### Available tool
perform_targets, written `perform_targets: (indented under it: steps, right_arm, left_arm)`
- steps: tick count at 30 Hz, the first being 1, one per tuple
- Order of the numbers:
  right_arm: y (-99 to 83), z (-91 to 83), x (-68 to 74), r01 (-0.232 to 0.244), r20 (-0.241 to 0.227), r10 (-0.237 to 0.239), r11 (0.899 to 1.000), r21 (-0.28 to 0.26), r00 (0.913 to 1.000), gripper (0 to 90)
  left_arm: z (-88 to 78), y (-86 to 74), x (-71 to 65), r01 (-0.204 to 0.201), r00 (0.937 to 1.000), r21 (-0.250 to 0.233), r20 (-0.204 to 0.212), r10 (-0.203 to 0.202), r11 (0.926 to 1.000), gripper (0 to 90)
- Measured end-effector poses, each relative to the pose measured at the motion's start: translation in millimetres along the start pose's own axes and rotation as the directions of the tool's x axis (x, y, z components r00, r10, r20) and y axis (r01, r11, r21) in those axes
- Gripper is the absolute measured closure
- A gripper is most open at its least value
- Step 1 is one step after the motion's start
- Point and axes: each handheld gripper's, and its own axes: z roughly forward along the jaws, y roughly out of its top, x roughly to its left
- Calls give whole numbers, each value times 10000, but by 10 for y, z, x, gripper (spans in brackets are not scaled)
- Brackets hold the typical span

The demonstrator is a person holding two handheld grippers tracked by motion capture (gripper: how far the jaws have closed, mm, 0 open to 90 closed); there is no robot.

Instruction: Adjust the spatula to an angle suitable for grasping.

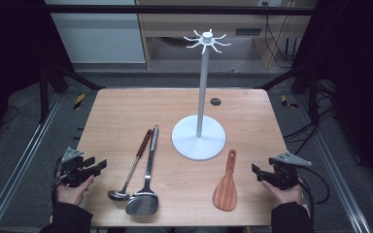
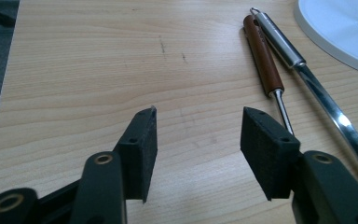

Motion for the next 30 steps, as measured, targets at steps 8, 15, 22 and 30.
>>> perform_targets:
  steps: [8,15,22,30]
  right_arm:
    - [-3,52,101,306,-112,-300,9974,646,9995,306]
    - [-12,69,117,535,94,-544,9952,825,9985,316]
    - [-14,71,131,576,130,-588,9949,823,9982,318]
    - [-12,72,140,561,18,-564,9945,888,9984,323]
  left_arm:
    - [1,13,-82,-199,9998,41,44,199,9998,482]
    - [11,73,-198,-584,9969,135,532,577,9982,431]
    - [19,180,-340,-890,9911,274,1022,858,9957,376]
    - [-4,269,-517,-1148,9875,418,1135,1094,9925,351]
